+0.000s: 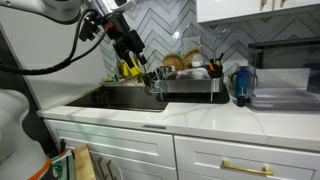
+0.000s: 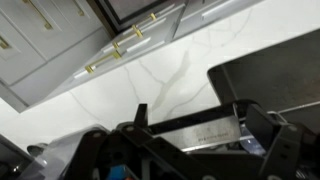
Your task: Open the tap
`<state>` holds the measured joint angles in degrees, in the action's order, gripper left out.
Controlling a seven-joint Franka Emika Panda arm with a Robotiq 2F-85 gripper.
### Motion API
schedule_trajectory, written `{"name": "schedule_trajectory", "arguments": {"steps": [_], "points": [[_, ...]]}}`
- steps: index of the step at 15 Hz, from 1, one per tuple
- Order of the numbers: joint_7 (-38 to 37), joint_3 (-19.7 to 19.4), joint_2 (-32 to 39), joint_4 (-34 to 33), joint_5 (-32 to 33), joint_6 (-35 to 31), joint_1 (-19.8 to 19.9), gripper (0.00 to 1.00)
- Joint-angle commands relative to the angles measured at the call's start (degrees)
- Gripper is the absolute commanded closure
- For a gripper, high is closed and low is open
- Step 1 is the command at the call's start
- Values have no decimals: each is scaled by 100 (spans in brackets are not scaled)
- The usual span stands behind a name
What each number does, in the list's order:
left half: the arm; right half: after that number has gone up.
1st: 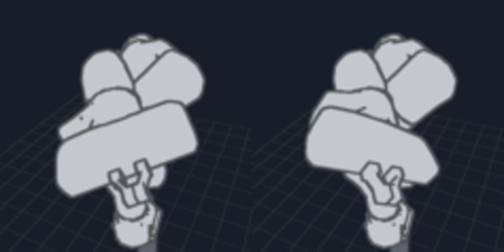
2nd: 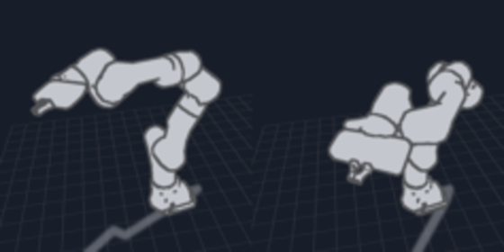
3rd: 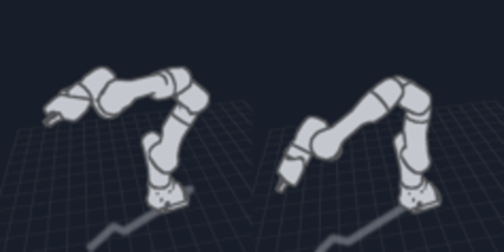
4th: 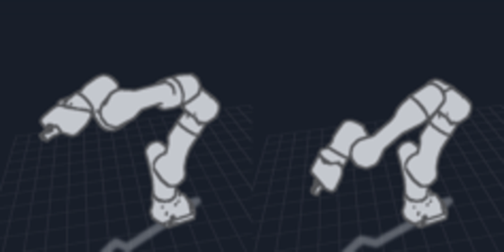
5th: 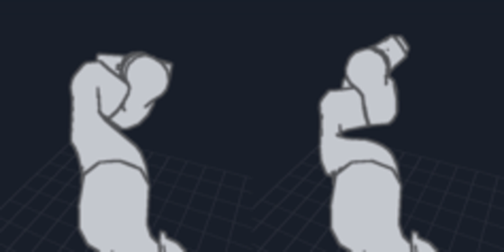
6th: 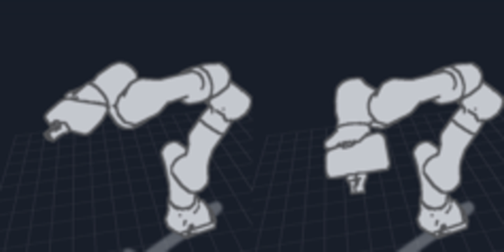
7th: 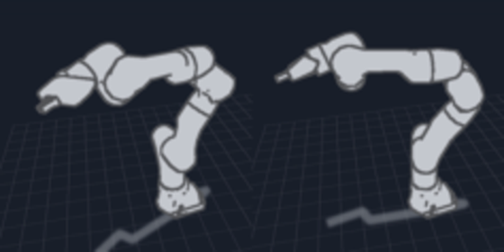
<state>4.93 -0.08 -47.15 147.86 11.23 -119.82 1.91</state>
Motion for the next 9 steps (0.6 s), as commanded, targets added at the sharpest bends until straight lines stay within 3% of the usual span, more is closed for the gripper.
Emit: {"name": "schedule_trajectory", "arguments": {"steps": [1, 4, 9], "points": [[-72, -65, 968, -564, -518, -957, -395, 0], [126, -110, 1797, -1157, -1126, -1370, -764, 0], [601, -22, 2901, -2235, -2106, -1222, -1337, 0]]}}
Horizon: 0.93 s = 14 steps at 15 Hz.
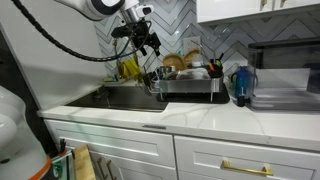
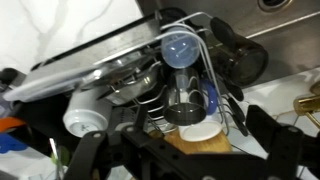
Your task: Open the tap
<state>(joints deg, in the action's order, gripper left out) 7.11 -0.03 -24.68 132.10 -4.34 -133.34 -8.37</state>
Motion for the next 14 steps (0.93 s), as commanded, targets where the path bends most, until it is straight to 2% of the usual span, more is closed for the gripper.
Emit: {"name": "schedule_trajectory", "arguments": {"steps": [1, 4, 7, 8, 9, 14], "points": [[529, 10, 875, -852, -718, 116, -397, 0], [1408, 19, 1443, -1273, -1574, -145, -690, 0], [2447, 134, 1949, -1681, -2578, -69, -833, 0], [2414, 265, 2067, -1750, -2437, -209, -742, 0], [2124, 318, 1765, -1518, -2257, -75, -597, 0], [2247, 438, 2080, -1777, -2294, -149, -568, 0]]}}
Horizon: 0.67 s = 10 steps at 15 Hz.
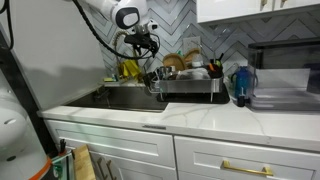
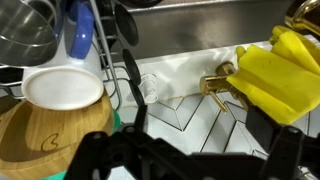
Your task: Open the tap
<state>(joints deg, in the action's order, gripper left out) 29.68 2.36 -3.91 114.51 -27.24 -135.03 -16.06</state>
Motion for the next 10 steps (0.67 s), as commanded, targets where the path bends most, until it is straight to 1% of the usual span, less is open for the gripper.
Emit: {"name": "schedule_trajectory", "arguments": {"steps": [1, 4, 7, 10], "points": [[399, 193, 126, -60, -381, -218, 155, 0], [1409, 316, 576, -389, -1459, -457, 129, 0], [1857, 523, 994, -705, -1979, -227, 267, 0], [1999, 723, 1383, -1023, -2117, -144, 383, 0]]}}
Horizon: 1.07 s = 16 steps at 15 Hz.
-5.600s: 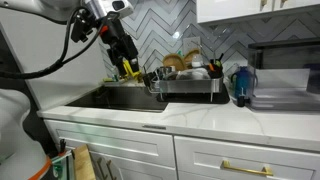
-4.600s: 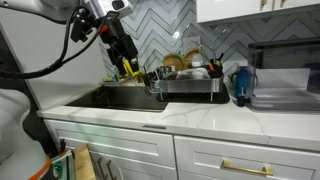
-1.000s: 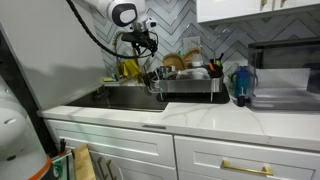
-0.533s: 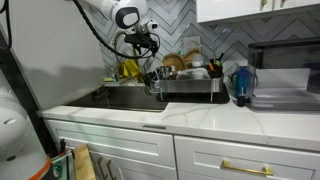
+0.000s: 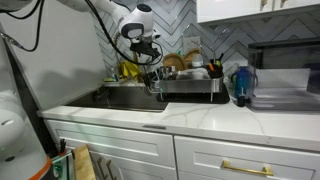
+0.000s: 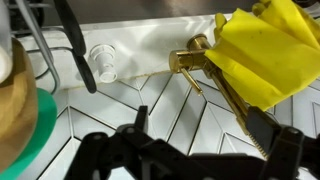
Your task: Open the tap
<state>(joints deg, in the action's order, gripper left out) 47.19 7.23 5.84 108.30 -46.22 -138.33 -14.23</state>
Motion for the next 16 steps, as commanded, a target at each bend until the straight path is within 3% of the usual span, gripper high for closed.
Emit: {"name": "schedule_trajectory", "arguments": {"steps": [1, 7, 10, 16], "points": [[178, 295, 556, -533, -105, 171, 209, 0], [-307, 564, 1233, -1254, 678, 462, 166, 0], [-825, 600, 1498, -1498, 1373, 545, 116, 0], [-1374, 858, 2047, -2090, 2333, 282, 95, 0]]}}
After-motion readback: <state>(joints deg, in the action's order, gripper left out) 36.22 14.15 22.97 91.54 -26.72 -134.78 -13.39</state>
